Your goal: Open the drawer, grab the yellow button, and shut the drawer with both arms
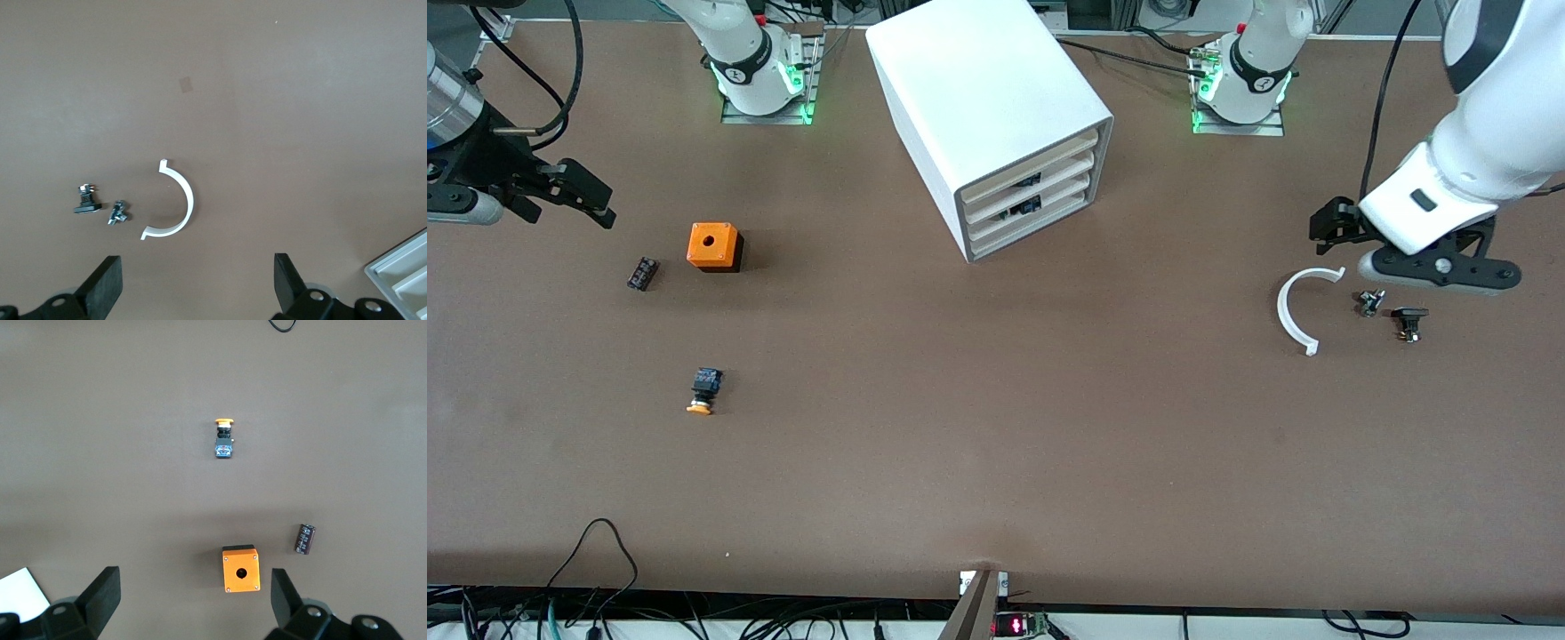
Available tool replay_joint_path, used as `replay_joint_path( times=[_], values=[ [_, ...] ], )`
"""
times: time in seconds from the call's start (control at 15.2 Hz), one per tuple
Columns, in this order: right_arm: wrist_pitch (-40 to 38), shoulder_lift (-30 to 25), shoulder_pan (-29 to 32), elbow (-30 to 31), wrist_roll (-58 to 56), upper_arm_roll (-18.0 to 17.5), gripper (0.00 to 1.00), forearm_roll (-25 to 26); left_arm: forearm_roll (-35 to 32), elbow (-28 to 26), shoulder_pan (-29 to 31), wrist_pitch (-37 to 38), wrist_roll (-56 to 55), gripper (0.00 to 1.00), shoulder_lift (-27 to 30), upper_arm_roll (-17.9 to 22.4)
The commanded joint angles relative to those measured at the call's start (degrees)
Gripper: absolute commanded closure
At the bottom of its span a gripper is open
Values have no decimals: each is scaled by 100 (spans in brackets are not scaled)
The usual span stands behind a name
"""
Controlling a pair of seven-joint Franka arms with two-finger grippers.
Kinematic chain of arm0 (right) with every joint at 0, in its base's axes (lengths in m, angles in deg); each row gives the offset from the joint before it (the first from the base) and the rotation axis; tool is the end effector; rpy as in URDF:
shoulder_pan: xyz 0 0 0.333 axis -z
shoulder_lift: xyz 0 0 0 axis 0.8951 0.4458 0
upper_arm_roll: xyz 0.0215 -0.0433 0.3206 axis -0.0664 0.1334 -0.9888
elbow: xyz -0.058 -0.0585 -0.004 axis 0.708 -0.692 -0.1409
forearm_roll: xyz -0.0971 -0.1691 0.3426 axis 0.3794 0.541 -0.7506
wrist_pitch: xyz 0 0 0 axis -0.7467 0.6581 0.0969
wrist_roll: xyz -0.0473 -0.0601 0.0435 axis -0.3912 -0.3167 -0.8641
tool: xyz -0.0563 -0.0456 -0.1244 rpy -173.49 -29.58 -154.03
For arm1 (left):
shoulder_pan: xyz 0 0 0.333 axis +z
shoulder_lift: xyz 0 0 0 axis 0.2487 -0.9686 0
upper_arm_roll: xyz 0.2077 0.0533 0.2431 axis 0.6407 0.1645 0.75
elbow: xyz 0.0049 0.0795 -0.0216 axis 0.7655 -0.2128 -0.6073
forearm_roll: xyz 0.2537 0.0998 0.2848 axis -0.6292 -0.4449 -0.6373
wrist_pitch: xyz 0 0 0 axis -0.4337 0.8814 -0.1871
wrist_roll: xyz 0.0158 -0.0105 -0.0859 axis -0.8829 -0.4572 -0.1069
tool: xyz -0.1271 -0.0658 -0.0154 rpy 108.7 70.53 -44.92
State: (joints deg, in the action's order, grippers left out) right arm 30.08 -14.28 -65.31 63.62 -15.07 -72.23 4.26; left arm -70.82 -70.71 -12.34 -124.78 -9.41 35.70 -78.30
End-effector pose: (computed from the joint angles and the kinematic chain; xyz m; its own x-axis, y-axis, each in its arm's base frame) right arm 0.5413 0.0279 0.5714 0.9932 -0.0744 0.0890 -0.0744 -0.9972 -0.0027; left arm 0.5785 -0.0806 0.5566 0.9891 -0.1374 -0.0525 -0.1406 -0.9880 -0.0644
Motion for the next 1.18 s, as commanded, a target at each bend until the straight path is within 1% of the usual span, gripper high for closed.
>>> replay_joint_path(
  times=[0.0, 0.13, 0.2, 0.26, 0.39, 0.53, 0.79, 0.99, 1.12],
  values=[
    [-286, 357, -15, -647, 6, -11, 0, 103, 345, -960, -495, -590, 166, 0, 711, 629],
    [-865, 937, -24, -1490, -12, -19, 0, 190, 336, -1077, -575, -671, 87, 0, 756, 665],
    [-1086, 1122, -24, -1790, -12, -20, 0, 182, 345, -1086, -601, -628, 69, 0, 782, 665],
    [-1149, 1202, -24, -1898, -12, -20, 0, 173, 345, -1086, -706, -523, 60, 0, 783, 665],
    [-1149, 1212, -24, -1907, 14, -28, 0, 182, 397, -1051, -733, -416, -62, 0, 817, 796],
    [-1158, 1212, -15, -1899, 15, -20, 0, 156, 433, -1016, -725, -434, -54, 0, 853, 858],
    [-1158, 1221, 3, -1899, 50, -11, 0, 129, 363, -998, -637, -443, 42, 0, 827, 858],
    [-1158, 1221, -15, -1899, 32, -20, 0, 147, 432, -998, -619, -443, 367, 0, 800, 1060],
    [-1158, 1221, -15, -1899, 32, -28, 0, 147, 433, -998, -593, -452, 289, 0, 783, 1078]
  ],
)
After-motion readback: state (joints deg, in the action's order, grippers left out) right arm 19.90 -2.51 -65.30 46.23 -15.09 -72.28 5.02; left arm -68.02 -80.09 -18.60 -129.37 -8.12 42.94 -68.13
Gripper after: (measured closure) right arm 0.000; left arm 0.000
